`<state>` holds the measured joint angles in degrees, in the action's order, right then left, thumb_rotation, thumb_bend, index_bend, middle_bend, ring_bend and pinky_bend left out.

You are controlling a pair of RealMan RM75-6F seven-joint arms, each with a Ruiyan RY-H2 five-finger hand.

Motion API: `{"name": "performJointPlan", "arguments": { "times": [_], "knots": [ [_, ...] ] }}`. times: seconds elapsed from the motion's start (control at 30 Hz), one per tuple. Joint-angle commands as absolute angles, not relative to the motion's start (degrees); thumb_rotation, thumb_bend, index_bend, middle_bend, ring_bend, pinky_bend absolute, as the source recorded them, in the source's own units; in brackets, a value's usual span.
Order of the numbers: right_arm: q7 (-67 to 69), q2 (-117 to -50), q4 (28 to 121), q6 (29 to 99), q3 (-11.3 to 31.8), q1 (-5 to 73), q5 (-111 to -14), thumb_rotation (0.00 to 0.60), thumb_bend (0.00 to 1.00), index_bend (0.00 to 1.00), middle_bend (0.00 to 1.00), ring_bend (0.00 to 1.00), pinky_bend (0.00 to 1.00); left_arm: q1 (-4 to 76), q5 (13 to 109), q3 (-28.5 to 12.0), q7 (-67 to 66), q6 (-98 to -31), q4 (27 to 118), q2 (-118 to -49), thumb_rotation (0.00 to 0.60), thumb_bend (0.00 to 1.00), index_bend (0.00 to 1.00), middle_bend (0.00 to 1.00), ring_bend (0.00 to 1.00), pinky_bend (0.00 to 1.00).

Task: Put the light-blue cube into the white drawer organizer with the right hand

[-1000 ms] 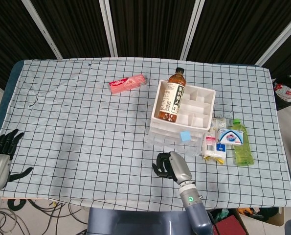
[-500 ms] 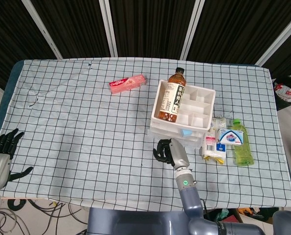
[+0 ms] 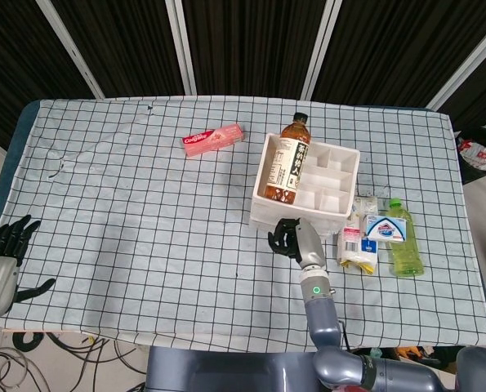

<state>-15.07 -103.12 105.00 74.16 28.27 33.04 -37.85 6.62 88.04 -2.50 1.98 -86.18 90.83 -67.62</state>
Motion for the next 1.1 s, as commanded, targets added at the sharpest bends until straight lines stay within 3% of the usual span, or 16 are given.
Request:
{"name": "performJointPlan", "arguments": {
  "times": [0.03,0.47,0.63,0.73,0.93,1.0,1.1],
  "knots": [
    [-14.9,-102.9,104.9,74.4,28.5,33.2,-37.6,0.6,0.4,0.75,0.79,0.84,0.74,6.6,88.1,-2.5,2.0,-86.3,90.8,-67.6,0.6,0.02,0.0,0.0,0.0,0.0],
    [-14.5,-101.8,104.2,74.6,28.7,33.3,-35.7,0.6,0.4,0.75,0.79,0.84,0.74,6.5,88.1,-2.4,2.1,-86.4,91.0,-67.5,0.6,0.02,0.0,0.0,0.0,0.0],
    [-13.9,-100.2,107.1,74.8,27.0,32.0,-36.7,0.6,0.4,0.75,0.78,0.83,0.74,6.5,88.3,-2.4,2.1,-86.5,91.0,-67.5,0.6,0.02,0.0,0.0,0.0,0.0],
    [-13.5,-97.3,112.1,75.0,23.1,29.7,-40.4,0.6,0.4,0.75,0.78,0.83,0.74,6.5,88.4,-2.3,2.1,-86.4,91.0,-67.5,0.6,0.02,0.0,0.0,0.0,0.0],
    [-14.3,-84.7,119.6,75.2,11.6,23.4,-55.4,0.6,0.4,0.71,0.73,0.77,0.69,6.3,88.6,-2.2,2.1,-86.8,91.0,-67.3,0.6,0.02,0.0,0.0,0.0,0.0],
    [-14.0,-79.6,119.3,75.6,7.7,21.4,-62.7,0.6,0.38,0.66,0.66,0.71,0.63,6.2,88.7,-2.2,1.9,-86.9,90.9,-67.3,0.6,0.02,0.0,0.0,0.0,0.0],
    [-12.9,-71.5,117.0,77.7,2.0,17.7,-72.6,0.6,0.33,0.53,0.49,0.57,0.45,6.2,88.9,-2.1,1.4,-87.0,90.8,-67.4,0.6,0.02,0.0,0.0,0.0,0.0]
  ]
}}
